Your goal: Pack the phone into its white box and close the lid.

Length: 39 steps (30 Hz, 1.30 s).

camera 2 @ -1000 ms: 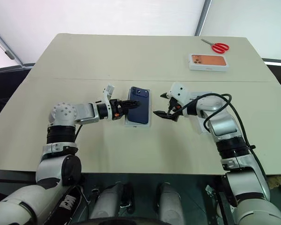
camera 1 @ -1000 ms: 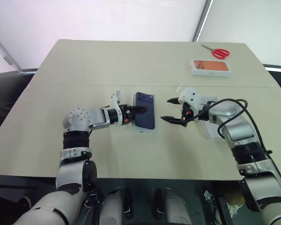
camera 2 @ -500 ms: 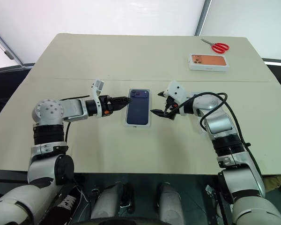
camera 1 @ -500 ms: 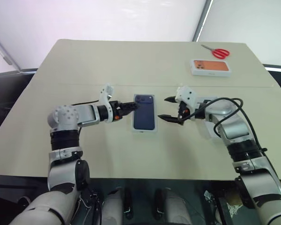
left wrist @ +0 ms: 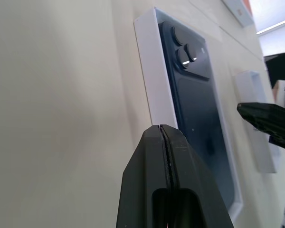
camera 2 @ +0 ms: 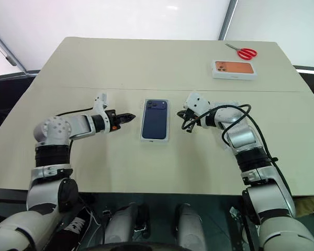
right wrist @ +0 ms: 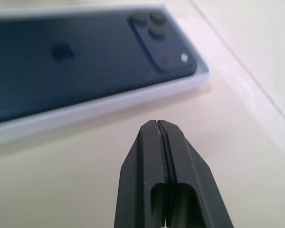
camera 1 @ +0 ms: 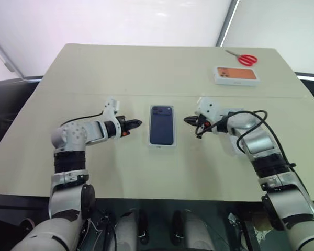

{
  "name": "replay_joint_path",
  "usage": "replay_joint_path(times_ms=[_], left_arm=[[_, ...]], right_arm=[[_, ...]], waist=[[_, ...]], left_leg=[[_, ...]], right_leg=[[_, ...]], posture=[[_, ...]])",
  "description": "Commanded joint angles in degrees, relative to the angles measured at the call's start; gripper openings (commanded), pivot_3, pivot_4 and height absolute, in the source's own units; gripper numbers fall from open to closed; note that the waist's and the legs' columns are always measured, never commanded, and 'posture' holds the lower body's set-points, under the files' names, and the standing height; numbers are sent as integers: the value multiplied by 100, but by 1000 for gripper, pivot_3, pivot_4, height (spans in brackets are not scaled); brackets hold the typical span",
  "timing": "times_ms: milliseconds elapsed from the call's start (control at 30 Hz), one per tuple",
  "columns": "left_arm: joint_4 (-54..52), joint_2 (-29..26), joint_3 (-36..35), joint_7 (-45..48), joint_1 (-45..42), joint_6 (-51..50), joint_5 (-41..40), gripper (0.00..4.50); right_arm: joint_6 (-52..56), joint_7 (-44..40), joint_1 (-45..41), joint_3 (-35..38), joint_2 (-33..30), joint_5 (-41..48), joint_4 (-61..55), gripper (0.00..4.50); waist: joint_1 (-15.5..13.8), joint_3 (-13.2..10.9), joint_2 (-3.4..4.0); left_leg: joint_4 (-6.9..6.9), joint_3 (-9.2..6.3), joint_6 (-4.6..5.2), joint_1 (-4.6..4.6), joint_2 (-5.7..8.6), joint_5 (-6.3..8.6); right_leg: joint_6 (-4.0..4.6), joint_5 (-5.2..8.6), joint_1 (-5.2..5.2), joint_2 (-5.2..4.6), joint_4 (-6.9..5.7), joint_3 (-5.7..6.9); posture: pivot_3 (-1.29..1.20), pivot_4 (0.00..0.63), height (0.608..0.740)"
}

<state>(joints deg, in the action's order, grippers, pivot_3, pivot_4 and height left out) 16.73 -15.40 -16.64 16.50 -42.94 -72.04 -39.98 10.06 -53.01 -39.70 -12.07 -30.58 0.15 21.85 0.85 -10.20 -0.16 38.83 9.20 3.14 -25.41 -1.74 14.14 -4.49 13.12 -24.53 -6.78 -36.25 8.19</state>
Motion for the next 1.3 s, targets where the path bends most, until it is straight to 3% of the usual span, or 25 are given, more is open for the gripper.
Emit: replay_joint_path(times_ms=[33, 367, 933, 1300], left_arm=[[-66, 22, 238, 25, -76, 152, 205, 0], [352, 596, 615, 183, -308, 222, 392, 0], [1662, 1487, 1134, 841, -1167, 1080, 969, 0], [1964, 1599, 1206, 1050, -1278, 1280, 1233, 0]], right_arm=[[-137, 111, 37, -46, 96, -101, -206, 43], [-56, 138, 128, 28, 106, -131, -257, 43], [-30, 0, 833, 442, -1047, -153, -575, 43], [-204, 124, 822, 489, -1100, -253, -431, 43]], waist=[[6, 0, 0], [-35, 0, 0], [-33, 0, -1], [-29, 0, -1]], left_leg=[[0, 0, 0, 0, -2, 0], [5, -2, 1, 0, 2, -1], [11, -4, 3, -1, 2, 0], [13, -5, 4, -1, 0, 0]], right_leg=[[0, 0, 0, 2, 0, 0], [-1, 0, 5, -1, -1, 3], [-1, 0, 7, -2, 0, 7], [-1, 1, 7, -2, 0, 6]], posture=[[0, 150, 738], [0, 150, 738], [0, 150, 738], [0, 150, 738]])
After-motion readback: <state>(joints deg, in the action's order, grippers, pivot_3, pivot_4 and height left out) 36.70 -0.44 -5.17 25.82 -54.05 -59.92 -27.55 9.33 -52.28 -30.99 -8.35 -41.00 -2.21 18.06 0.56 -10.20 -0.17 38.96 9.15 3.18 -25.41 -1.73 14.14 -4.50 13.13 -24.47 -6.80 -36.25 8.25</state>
